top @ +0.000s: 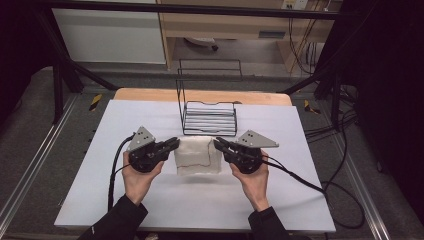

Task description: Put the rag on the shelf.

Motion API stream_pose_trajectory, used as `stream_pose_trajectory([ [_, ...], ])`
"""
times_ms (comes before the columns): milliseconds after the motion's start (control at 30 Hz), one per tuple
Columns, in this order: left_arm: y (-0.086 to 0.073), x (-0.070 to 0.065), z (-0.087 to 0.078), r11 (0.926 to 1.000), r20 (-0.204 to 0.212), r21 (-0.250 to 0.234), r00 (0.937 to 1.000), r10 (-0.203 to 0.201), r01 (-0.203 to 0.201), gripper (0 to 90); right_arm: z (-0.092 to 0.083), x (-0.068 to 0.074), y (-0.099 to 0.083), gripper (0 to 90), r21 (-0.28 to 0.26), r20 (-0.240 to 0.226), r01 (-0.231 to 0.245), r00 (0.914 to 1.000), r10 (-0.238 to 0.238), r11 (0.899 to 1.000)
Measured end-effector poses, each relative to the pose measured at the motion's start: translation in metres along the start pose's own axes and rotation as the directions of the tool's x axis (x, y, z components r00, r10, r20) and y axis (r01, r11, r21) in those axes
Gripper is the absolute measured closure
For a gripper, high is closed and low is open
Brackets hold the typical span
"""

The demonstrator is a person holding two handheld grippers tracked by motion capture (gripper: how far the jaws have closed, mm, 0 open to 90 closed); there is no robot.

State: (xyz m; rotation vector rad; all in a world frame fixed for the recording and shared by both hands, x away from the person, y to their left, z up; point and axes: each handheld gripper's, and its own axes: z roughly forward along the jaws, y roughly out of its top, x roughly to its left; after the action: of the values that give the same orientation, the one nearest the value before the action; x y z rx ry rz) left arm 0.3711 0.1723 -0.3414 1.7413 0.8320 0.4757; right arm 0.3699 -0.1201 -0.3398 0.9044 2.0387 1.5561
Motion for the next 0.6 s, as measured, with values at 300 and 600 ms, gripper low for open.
stream_pose_trajectory([
  [300, 0.016, -0.001, -0.003, 0.9976, 0.002, -0.068, 0.9999, -0.01, 0.01, 83.9, -0.007, -0.001, 0.013, 83.8, -0.057, 0.01, 0.009, 0.9999, -0.009, 0.998],
  [600, 0.03, -0.003, -0.001, 0.9946, 0.006, -0.104, 1.0, -0.006, 0.006, 84.0, -0.013, -0.003, 0.027, 83.9, -0.105, 0.031, 0.018, 0.9994, -0.015, 0.994],
])
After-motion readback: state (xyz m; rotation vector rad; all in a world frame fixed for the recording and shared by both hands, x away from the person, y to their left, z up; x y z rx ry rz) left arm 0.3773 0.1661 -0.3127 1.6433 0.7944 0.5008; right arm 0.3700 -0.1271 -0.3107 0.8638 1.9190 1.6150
